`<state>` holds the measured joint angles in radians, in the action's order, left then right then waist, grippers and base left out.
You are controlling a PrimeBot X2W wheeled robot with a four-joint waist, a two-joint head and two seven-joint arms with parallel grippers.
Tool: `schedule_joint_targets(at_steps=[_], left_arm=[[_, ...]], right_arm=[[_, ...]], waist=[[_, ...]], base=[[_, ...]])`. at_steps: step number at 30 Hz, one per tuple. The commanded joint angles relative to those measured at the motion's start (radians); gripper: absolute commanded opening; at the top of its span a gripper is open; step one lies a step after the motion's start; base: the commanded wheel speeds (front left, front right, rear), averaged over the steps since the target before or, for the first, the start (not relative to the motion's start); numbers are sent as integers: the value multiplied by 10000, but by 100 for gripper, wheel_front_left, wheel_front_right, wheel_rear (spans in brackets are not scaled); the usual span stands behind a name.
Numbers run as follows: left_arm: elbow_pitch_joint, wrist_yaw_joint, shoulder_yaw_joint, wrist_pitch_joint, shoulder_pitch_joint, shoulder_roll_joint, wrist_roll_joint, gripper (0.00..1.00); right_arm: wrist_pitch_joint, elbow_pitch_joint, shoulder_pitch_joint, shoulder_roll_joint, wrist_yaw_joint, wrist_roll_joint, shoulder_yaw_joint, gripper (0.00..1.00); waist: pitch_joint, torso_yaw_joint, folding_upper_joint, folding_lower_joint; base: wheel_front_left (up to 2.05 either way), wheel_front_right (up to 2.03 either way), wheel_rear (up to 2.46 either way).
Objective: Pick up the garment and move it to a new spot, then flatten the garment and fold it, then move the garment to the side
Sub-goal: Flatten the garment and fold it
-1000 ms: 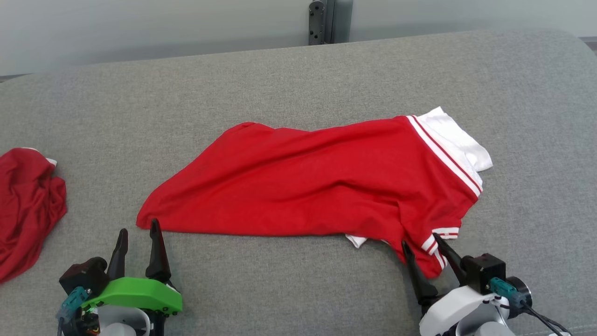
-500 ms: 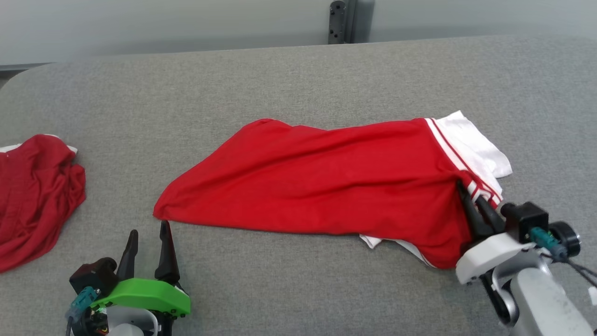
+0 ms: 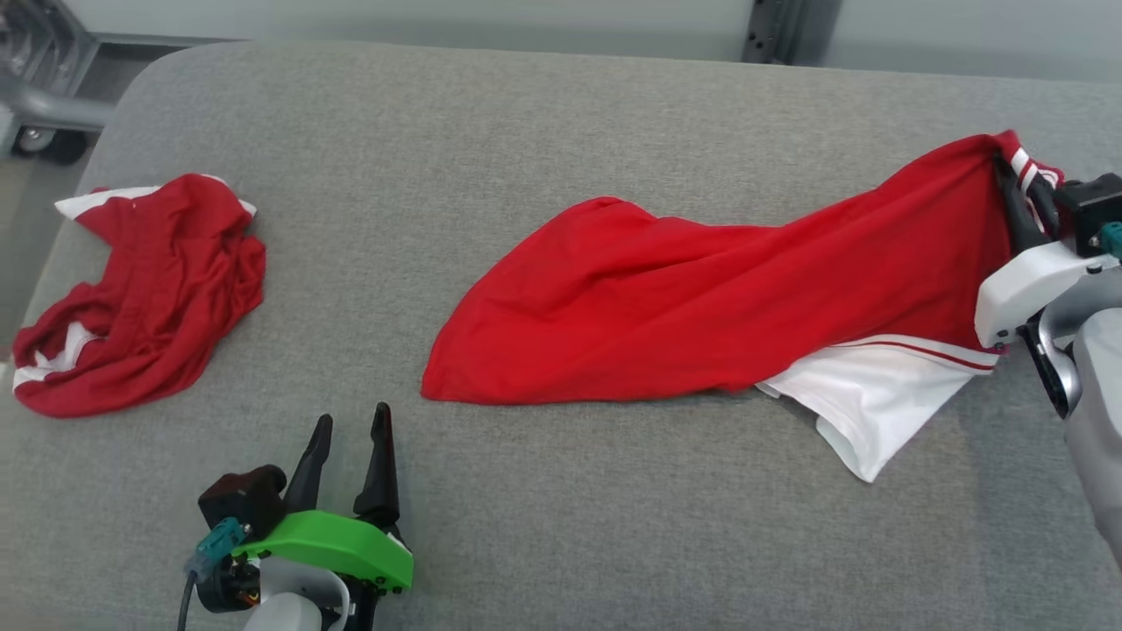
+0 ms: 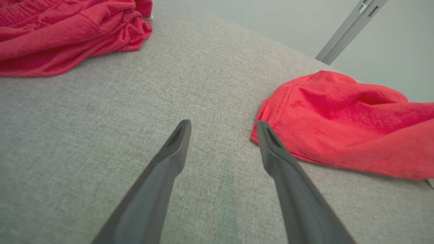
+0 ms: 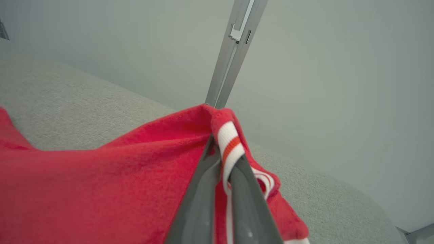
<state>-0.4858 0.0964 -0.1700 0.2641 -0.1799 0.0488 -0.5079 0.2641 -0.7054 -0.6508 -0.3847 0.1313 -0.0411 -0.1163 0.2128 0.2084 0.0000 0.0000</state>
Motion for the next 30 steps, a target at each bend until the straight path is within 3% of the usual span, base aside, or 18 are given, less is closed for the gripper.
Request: schedule_joint_targets(at_steps=[1, 2, 8, 18, 30], left_arm=[[64, -33, -92, 1, -170, 36, -86, 100], [88, -57, -151, 1, -177, 36, -119, 100], [301, -270, -62, 1, -187, 35, 17, 100], [549, -415, 1115, 3, 141, 38, 878, 100], [741, -379, 1662, 1, 1045, 42, 2451, 100]], right_arm=[[5, -388, -260, -1, -10, 167, 52, 89], [5, -614, -475, 48, -10, 228, 114, 100], [5, -305, -485, 726, -10, 275, 734, 100], [4, 1906, 2264, 2191, -10, 226, 1084, 100], [4, 3108, 4620, 3260, -9, 51, 1593, 100]], waist=[[447, 665, 0, 0], [475, 707, 0, 0], [380, 446, 0, 0], [-409, -917, 0, 0], [-1332, -2028, 0, 0]], base=[[0, 0, 0], [0, 0, 0], [0, 0, 0], [0, 0, 0], [0, 0, 0]])
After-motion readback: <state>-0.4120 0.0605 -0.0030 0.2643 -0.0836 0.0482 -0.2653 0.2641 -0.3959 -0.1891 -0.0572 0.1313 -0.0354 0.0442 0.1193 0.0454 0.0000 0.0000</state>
